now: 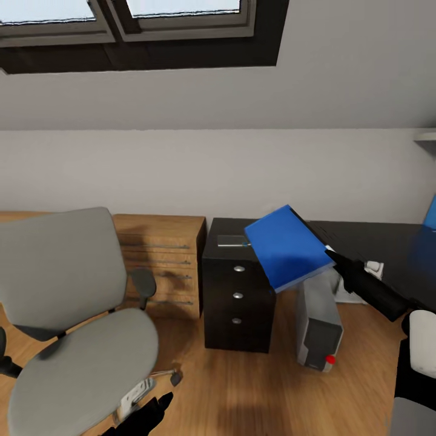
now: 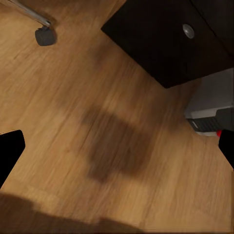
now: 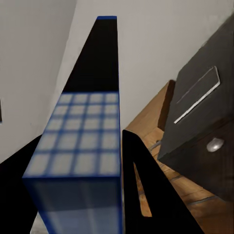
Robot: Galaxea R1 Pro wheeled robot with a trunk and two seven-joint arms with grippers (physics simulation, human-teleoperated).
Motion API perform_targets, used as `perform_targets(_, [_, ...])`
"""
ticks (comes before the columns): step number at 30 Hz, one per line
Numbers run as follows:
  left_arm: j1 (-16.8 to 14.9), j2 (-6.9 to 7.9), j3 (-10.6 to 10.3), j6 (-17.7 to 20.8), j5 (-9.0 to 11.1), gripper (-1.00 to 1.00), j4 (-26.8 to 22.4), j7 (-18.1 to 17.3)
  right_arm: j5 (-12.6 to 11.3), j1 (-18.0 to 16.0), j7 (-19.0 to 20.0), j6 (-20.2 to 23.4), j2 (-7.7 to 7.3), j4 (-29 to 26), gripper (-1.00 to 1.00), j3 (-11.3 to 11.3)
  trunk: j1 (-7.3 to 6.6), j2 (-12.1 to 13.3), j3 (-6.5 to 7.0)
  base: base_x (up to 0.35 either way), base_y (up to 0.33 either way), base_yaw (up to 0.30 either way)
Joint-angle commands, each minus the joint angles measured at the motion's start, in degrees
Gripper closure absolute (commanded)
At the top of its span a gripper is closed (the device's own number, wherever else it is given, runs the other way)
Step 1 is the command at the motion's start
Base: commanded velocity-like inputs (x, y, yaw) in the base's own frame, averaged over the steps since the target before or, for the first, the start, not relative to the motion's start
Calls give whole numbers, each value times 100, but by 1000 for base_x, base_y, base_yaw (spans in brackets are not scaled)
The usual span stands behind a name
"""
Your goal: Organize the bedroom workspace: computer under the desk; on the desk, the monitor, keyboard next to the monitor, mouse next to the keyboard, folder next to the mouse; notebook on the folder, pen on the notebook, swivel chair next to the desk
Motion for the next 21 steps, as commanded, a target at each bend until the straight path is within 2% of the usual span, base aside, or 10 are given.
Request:
perform_targets(1, [-35,-12,-9,8,59,-100,48,52,-43,-132,-340,-120,24,73,100,-54,-23,39,13,0,0,0])
perform_targets(2, [-53,-20,-11,-2,57,-100,72,52,-48,-181,-529,-250,34,125,100,-63,-45,79,31,0,0,0])
perform_targets(3, [-132,-64,-24,-82,55,-100,152,51,-269,-348,-1209,-1145,139,618,100,-56,-67,119,49,0,0,-27])
perform_targets(5, [-149,-74,-27,-107,56,-100,170,51,-713,-382,-1381,-1404,180,824,100,-50,-111,199,85,0,0,-146])
perform_targets(7, [-157,-82,-39,-187,54,-100,186,50,-1032,-397,-1476,-1586,225,1003,100,-47,-155,279,121,0,0,-241])
perform_targets(8, [-158,-82,-54,-221,53,-100,194,50,-1064,-399,-1484,-1636,249,1029,100,-49,-177,319,139,0,0,-268])
perform_targets(9, [-160,-78,-195,-411,51,-100,278,50,-1138,-402,-1504,-2000,359,1137,100,-53,-199,359,157,0,0,-286])
perform_targets(12, [-161,-65,-378,-774,57,-100,403,49,-1189,-404,-1517,-2722,486,1464,100,-24,-265,480,211,0,0,-295])
perform_targets(17, [-161,-38,-388,-764,54,-100,422,-93,-1192,-404,-1525,-2758,545,1653,100,-21,-375,680,301,0,0,-299])
perform_targets(21, [-161,-22,-379,-790,67,-100,427,-127,-1192,-404,-1526,-2760,559,1820,100,162,-462,841,372,0,0,-299])
